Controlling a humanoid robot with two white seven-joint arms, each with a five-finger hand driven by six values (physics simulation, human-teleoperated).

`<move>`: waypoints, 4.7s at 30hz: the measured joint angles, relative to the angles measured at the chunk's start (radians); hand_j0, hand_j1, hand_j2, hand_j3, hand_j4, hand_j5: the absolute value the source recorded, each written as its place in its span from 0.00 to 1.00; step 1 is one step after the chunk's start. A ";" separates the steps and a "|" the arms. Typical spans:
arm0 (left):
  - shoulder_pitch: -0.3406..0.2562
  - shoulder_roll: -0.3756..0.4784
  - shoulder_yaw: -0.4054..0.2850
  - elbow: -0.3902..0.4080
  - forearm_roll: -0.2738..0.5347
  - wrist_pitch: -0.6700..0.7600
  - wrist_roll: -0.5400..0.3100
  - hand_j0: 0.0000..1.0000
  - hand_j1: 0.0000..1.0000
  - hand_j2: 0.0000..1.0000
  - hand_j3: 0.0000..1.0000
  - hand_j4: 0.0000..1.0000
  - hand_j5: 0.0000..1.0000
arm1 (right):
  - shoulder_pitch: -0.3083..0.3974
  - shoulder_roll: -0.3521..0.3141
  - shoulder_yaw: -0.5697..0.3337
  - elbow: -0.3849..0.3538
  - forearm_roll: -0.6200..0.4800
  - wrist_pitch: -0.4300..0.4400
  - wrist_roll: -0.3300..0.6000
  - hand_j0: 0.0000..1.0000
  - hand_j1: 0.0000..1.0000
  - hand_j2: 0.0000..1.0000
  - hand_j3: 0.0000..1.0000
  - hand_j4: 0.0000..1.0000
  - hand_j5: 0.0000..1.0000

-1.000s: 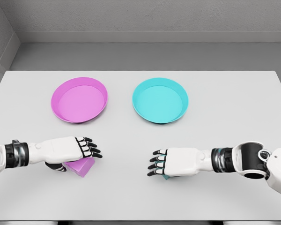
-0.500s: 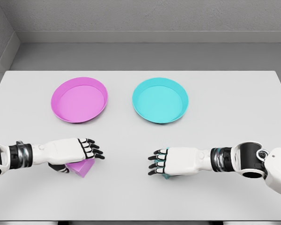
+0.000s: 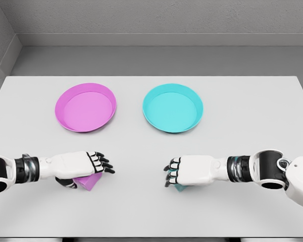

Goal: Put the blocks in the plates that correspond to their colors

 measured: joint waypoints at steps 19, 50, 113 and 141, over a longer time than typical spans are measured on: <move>-0.014 0.000 0.003 0.000 0.011 -0.002 -0.040 0.65 0.65 0.65 0.65 0.65 0.65 | -0.020 -0.001 -0.004 0.000 0.000 0.000 0.003 0.59 0.59 0.59 0.59 0.59 0.59; -0.137 0.005 0.011 0.014 0.014 0.000 -0.042 0.66 0.66 0.66 0.66 0.66 0.66 | -0.080 0.000 -0.047 0.056 -0.003 -0.001 0.001 0.55 0.55 0.55 0.55 0.55 0.55; -0.433 -0.182 0.009 0.384 0.004 0.000 -0.044 0.66 0.66 0.66 0.66 0.66 0.66 | -0.284 0.157 -0.046 0.336 0.000 0.000 0.001 0.55 0.55 0.55 0.55 0.55 0.55; -0.503 -0.244 0.046 0.557 0.016 0.000 -0.036 1.00 1.00 1.00 1.00 1.00 1.00 | -0.364 0.256 -0.038 0.426 0.006 -0.001 0.002 0.55 0.55 0.55 0.55 0.55 0.55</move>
